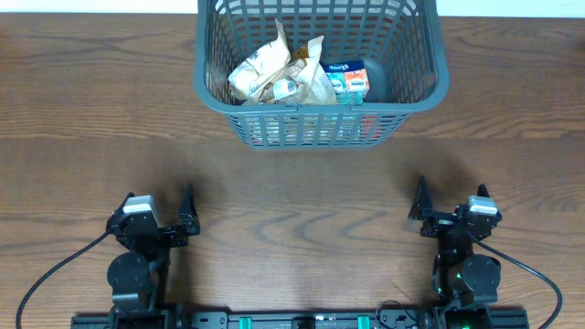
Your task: Pack container
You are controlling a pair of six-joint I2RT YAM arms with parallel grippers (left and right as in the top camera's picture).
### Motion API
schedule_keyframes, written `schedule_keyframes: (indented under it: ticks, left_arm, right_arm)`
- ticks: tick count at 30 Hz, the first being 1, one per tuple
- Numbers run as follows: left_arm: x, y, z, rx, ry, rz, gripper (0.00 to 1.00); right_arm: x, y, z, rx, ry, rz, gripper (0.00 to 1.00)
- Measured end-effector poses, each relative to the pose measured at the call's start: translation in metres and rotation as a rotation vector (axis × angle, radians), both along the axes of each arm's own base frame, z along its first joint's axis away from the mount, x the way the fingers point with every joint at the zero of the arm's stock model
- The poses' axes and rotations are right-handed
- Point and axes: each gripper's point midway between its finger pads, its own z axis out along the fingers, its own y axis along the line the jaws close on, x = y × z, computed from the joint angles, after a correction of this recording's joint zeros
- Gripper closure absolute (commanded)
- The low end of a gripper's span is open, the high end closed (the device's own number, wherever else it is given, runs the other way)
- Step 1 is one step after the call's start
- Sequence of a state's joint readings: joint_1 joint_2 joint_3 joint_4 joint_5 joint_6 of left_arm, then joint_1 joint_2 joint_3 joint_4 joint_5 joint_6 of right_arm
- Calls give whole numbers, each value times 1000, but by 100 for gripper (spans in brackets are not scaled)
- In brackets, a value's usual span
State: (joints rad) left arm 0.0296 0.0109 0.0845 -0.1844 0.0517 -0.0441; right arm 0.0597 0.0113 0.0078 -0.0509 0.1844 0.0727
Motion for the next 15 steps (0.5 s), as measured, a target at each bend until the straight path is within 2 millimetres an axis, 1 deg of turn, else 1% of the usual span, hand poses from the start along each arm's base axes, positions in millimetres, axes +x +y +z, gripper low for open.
schedule_keyframes:
  ticks: [12, 15]
  left_arm:
    - [0, -12, 1, 4, -3, -68, 1]
    - [0, -18, 1, 5, -3, -95, 1]
  right_arm:
    - [0, 0, 0, 0, 0, 0, 1]
    - [0, 0, 0, 0, 0, 0, 1]
